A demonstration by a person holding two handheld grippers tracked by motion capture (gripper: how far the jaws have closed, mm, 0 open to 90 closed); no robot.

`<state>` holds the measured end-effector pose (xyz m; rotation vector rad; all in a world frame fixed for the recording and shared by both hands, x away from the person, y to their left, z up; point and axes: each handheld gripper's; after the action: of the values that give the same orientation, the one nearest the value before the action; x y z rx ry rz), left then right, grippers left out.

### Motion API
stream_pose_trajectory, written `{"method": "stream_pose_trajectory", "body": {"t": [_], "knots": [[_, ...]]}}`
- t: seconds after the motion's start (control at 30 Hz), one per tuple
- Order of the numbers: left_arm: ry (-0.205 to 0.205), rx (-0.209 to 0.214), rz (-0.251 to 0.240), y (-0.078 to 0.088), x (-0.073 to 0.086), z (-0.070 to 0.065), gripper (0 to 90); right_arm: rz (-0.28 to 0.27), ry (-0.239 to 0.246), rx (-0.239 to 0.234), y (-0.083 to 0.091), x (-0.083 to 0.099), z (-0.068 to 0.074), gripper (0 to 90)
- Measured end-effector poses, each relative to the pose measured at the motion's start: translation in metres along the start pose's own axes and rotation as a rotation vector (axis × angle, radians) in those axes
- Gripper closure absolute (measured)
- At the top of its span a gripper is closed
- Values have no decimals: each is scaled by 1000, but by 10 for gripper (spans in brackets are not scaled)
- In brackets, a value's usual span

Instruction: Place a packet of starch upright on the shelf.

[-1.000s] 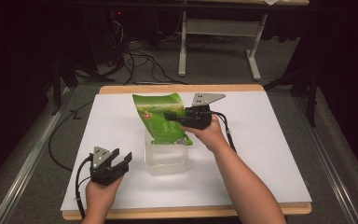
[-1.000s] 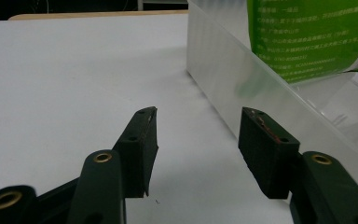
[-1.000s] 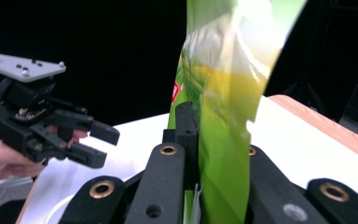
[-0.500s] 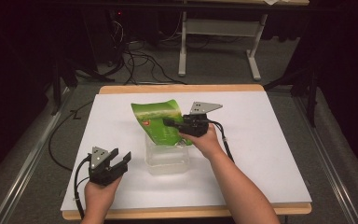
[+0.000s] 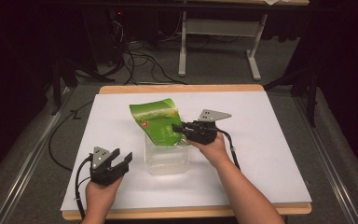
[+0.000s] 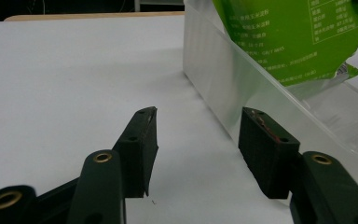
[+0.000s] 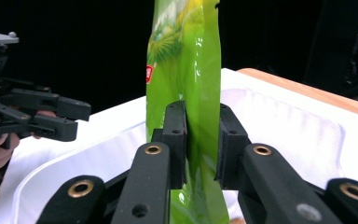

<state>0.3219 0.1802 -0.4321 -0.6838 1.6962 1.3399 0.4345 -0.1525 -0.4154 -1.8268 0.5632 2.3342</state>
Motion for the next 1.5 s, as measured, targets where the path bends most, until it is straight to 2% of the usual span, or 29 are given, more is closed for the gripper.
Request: {"method": "stream_pose_trajectory", "body": {"t": [0.07,0.13,0.3,0.77,1.03,1.13,1.3,1.5], "knots": [[-19,-4,-15,-1,0,1,475,-9,-17,14,1,4,1,821],[-17,-3,-15,-1,0,1,475,-4,-23,39,1,10,2,847],[-21,0,-10,-1,0,1,475,20,-66,47,4,27,1,863],[-19,1,-10,-1,0,-1,475,103,-99,77,4,33,4,871],[-20,0,-11,-2,0,-2,475,176,-89,107,-1,31,5,873],[-22,1,-10,-1,0,-2,475,261,-92,154,-7,39,3,873],[-20,5,-8,-2,0,-1,475,254,-111,133,-6,36,-1,868],[-26,7,-3,-3,-1,0,475,241,-108,132,-2,28,-2,794]]}}
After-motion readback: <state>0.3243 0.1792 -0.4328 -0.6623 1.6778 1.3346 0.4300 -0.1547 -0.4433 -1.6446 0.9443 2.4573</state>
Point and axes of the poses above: each handheld gripper's, and its own axes: y roughly backward along the jaws, x roughly out of its underside, z roughly to its left, and after that the axes turned 8 degrees about -x, right-handed
